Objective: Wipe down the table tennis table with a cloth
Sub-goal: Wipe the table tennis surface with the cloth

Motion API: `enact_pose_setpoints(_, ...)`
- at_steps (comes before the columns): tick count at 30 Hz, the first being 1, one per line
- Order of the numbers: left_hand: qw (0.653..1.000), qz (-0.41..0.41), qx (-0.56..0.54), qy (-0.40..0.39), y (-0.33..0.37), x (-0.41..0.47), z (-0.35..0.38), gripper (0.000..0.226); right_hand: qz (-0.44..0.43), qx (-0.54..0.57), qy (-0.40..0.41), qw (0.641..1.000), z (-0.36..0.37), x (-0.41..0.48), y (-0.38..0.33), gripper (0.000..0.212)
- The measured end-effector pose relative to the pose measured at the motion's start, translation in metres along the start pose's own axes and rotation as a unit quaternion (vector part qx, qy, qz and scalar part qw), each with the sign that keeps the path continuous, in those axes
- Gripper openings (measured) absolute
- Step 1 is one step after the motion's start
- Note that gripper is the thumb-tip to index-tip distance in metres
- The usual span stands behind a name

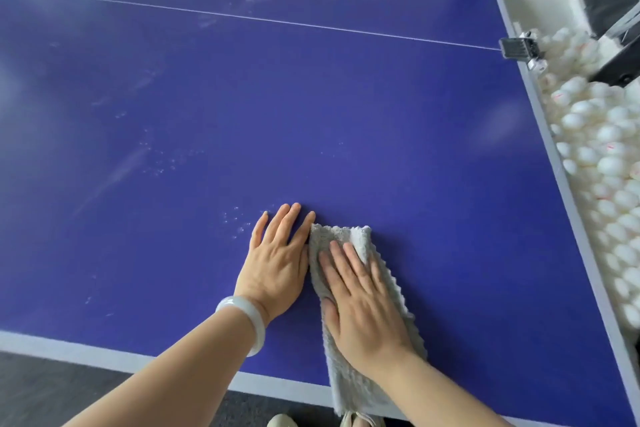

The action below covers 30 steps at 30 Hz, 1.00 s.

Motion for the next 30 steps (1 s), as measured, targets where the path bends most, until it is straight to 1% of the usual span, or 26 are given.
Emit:
enact_pose_setpoints(1,1.0,-0.001,0.001,-0.003,-0.001,0.0,0.0,0.057,-0.014,-0.016,-0.003,1.0,-0.003,0.0,0.019,0.059)
enact_pose_setpoints(2,1.0,0.0,0.005,-0.003,0.0,-0.001,-0.001,0.057,0.009,-0.035,0.001,0.999,-0.007,0.003,0.044,0.06)
enact_pose_setpoints(3,1.0,0.004,0.005,0.0,0.001,-0.001,-0.003,0.057,0.066,-0.049,0.014,0.997,-0.013,0.011,0.073,0.062)
enact_pose_setpoints(4,1.0,0.013,-0.002,0.002,0.001,-0.003,-0.005,0.056,0.144,-0.047,0.026,0.988,-0.019,0.022,0.1,0.064)
enact_pose_setpoints(6,0.999,0.014,-0.017,0.035,-0.01,-0.004,-0.015,0.053,0.283,-0.035,0.032,0.958,-0.025,0.047,0.135,0.061)
enact_pose_setpoints(7,0.998,-0.01,-0.016,0.061,-0.024,-0.006,-0.02,0.053,0.332,-0.028,0.026,0.943,-0.026,0.058,0.137,0.059)
enact_pose_setpoints(8,0.995,-0.053,-0.013,0.083,-0.042,-0.008,-0.025,0.054,0.367,-0.018,0.021,0.93,-0.025,0.065,0.129,0.059)
enact_pose_setpoints(9,0.989,-0.106,-0.009,0.1,-0.062,-0.011,-0.029,0.056,0.377,-0.01,0.029,0.926,-0.023,0.071,0.114,0.06)
enact_pose_setpoints(10,0.982,-0.157,-0.004,0.105,-0.08,-0.013,-0.031,0.057,0.36,-0.009,0.04,0.932,-0.019,0.075,0.091,0.059)
enact_pose_setpoints(12,0.973,-0.222,-0.001,0.07,-0.105,-0.013,-0.025,0.064,0.268,-0.007,0.056,0.962,-0.008,0.077,0.024,0.061)
enact_pose_setpoints(14,0.97,-0.24,-0.004,0.044,-0.113,-0.012,-0.017,0.071,0.156,0.001,0.043,0.987,0.006,0.068,-0.038,0.065)
enact_pose_setpoints(15,0.969,-0.244,-0.009,0.047,-0.114,-0.011,-0.015,0.069,0.12,0.008,0.03,0.992,0.011,0.066,-0.051,0.066)
enact_pose_setpoints(17,0.967,-0.249,-0.018,0.059,-0.116,-0.012,-0.015,0.062,0.085,0.011,0.004,0.996,0.011,0.08,-0.046,0.067)
enact_pose_setpoints(18,0.966,-0.25,-0.022,0.063,-0.117,-0.012,-0.016,0.059,0.081,0.003,-0.008,0.997,0.01,0.094,-0.035,0.068)
enact_pose_setpoints(19,0.966,-0.25,-0.026,0.065,-0.117,-0.013,-0.017,0.057,0.094,-0.007,-0.02,0.995,0.008,0.113,-0.019,0.068)
enact_pose_setpoints(22,0.965,-0.248,-0.041,0.072,-0.119,-0.011,-0.016,0.055,0.201,0.004,-0.025,0.979,-0.004,0.177,0.012,0.062)
enact_pose_setpoints(23,0.964,-0.249,-0.051,0.075,-0.12,-0.011,-0.016,0.055,0.204,0.022,-0.021,0.978,-0.005,0.188,0.005,0.06)
enact_pose_setpoints(24,0.963,-0.251,-0.057,0.08,-0.12,-0.012,-0.017,0.055,0.173,0.047,-0.018,0.984,-0.003,0.192,-0.013,0.059)
enact_pose_setpoints(25,0.963,-0.248,-0.061,0.085,-0.121,-0.012,-0.019,0.057,0.114,0.061,-0.018,0.992,0.001,0.186,-0.038,0.059)
enact_pose_setpoints(27,0.964,-0.24,-0.07,0.088,-0.12,-0.013,-0.022,0.068,-0.042,0.054,-0.024,0.997,0.013,0.147,-0.095,0.058)
enact_pose_setpoints(28,0.963,-0.24,-0.084,0.088,-0.121,-0.014,-0.023,0.07,-0.109,0.047,-0.025,0.993,0.017,0.125,-0.113,0.057)
enact_pose_setpoints(29,0.962,-0.242,-0.095,0.085,-0.122,-0.014,-0.023,0.068,-0.143,0.043,-0.033,0.988,0.018,0.114,-0.118,0.056)
enact_pose_setpoints(30,0.962,-0.241,-0.098,0.081,-0.122,-0.014,-0.021,0.064,-0.155,0.037,-0.048,0.986,0.017,0.117,-0.113,0.055)
Point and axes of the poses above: each hand's wrist, its own x-axis towards the middle knuckle, its own z-axis out of the palm, y = z × x, the point moved 5 cm from there along x, towards the middle knuckle
